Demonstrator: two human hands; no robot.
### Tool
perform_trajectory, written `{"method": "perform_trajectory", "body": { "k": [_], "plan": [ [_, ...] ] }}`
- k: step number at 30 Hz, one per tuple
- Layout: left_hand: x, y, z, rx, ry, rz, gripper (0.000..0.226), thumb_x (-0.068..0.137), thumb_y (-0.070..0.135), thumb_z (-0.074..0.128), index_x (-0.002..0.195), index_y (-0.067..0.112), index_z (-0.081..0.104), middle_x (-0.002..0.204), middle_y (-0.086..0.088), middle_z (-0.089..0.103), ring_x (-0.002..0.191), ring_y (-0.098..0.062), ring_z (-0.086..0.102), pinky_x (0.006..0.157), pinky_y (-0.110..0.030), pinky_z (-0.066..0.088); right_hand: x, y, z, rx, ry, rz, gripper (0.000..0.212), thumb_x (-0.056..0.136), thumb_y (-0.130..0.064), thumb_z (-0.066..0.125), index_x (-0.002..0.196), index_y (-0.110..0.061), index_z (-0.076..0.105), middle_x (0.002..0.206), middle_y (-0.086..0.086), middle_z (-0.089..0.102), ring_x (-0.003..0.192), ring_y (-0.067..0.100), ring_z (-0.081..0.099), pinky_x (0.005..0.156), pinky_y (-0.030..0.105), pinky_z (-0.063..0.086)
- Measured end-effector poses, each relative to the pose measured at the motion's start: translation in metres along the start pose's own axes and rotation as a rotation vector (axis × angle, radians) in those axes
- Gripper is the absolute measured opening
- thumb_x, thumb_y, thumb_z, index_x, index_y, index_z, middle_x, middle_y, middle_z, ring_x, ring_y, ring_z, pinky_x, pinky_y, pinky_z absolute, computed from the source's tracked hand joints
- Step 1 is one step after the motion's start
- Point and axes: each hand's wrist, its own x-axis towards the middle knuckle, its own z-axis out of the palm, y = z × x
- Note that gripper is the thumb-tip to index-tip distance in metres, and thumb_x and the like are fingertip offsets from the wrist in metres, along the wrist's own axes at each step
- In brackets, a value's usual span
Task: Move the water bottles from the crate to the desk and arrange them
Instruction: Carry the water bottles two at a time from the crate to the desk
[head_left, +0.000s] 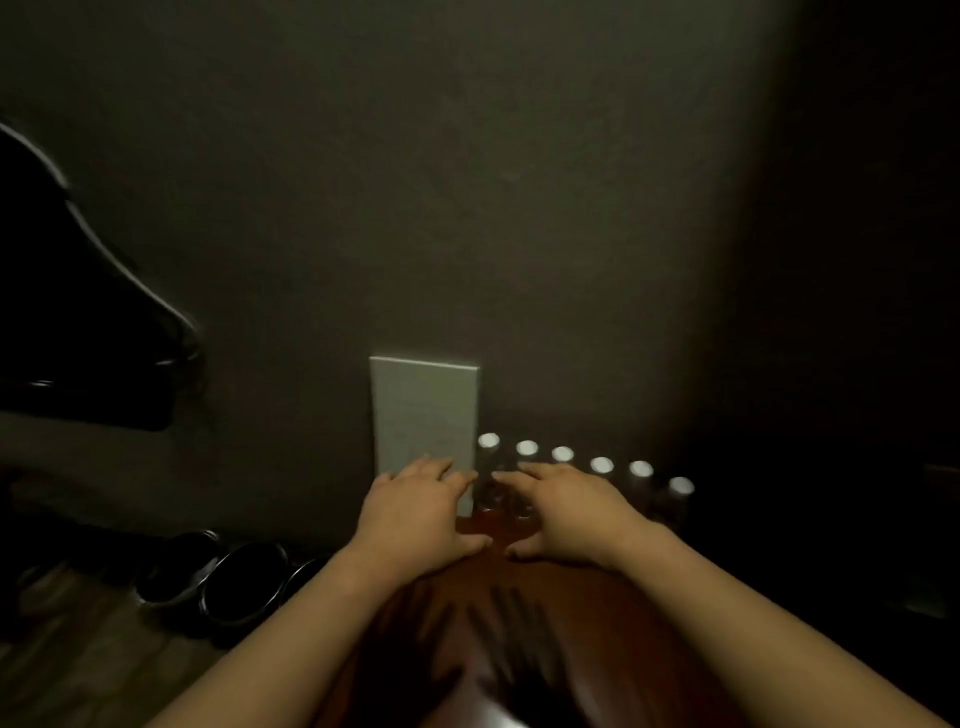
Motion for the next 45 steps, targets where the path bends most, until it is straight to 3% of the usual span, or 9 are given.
{"method": "perform_trajectory", "body": {
  "k": [10,17,23,33,39,45],
  "plan": [
    [-0.247,-0.194,0.003,-0.006,0.030,-0.358,0.089,0.072,0.081,0.053,0.148,0.043,0.027,0.161,0.009,0.023,0.149,-0.019,0.017,0.115,-0.055,0.020,0.015,-0.277,0.017,-0.054,-0.039,-0.311,0.095,0.076,-0.064,0.068,0.153,-0.043,0.016,0.161,-0.002,0.025,0.142,0.025,0.034,0.105,0.043,0.043],
    [-0.436,-0.312,0.000,-0.014,0.053,-0.692,0.092,0.069,0.084,0.050,0.149,0.045,0.025,0.161,0.009,0.019,0.149,-0.019,0.016,0.115,-0.054,0.024,0.038,-0.464,0.039,-0.076,-0.090,-0.558,0.099,0.070,-0.070,0.069,0.151,-0.047,0.018,0.159,-0.005,0.029,0.139,0.022,0.038,0.101,0.039,0.046],
    [-0.539,-0.370,-0.003,-0.032,0.067,-0.902,0.091,0.070,0.082,0.053,0.149,0.045,0.026,0.161,0.007,0.020,0.148,-0.020,0.018,0.114,-0.051,0.026,0.047,-0.595,0.048,-0.134,-0.076,-0.787,0.097,0.072,-0.071,0.067,0.152,-0.044,0.019,0.155,-0.008,0.035,0.133,0.019,0.045,0.094,0.036,0.050],
    [-0.587,-0.486,0.006,-0.122,0.075,-1.099,0.094,0.068,0.083,0.055,0.148,0.045,0.026,0.163,0.009,0.015,0.149,-0.019,0.013,0.116,-0.052,0.023,0.124,-0.744,0.066,-0.195,-0.129,-0.944,0.097,0.072,-0.074,0.064,0.152,-0.043,0.019,0.151,-0.001,0.041,0.131,0.023,0.046,0.095,0.035,0.048],
    [-0.564,-0.609,0.011,-0.144,0.073,-1.136,0.093,0.069,0.082,0.056,0.148,0.044,0.028,0.162,0.007,0.016,0.149,-0.019,0.013,0.116,-0.052,0.021,0.226,-0.825,0.072,-0.166,-0.114,-0.974,0.099,0.072,-0.074,0.064,0.153,-0.042,0.016,0.159,-0.004,0.028,0.139,0.024,0.038,0.101,0.037,0.045],
    [-0.541,-0.750,0.001,-0.133,0.105,-1.193,0.092,0.071,0.076,0.060,0.149,0.044,0.024,0.162,0.010,0.016,0.149,-0.017,0.015,0.117,-0.049,0.021,0.339,-0.926,0.058,-0.155,-0.116,-1.037,0.096,0.073,-0.070,0.065,0.152,-0.042,0.019,0.156,-0.007,0.031,0.137,0.022,0.038,0.099,0.038,0.045]
  ]
}}
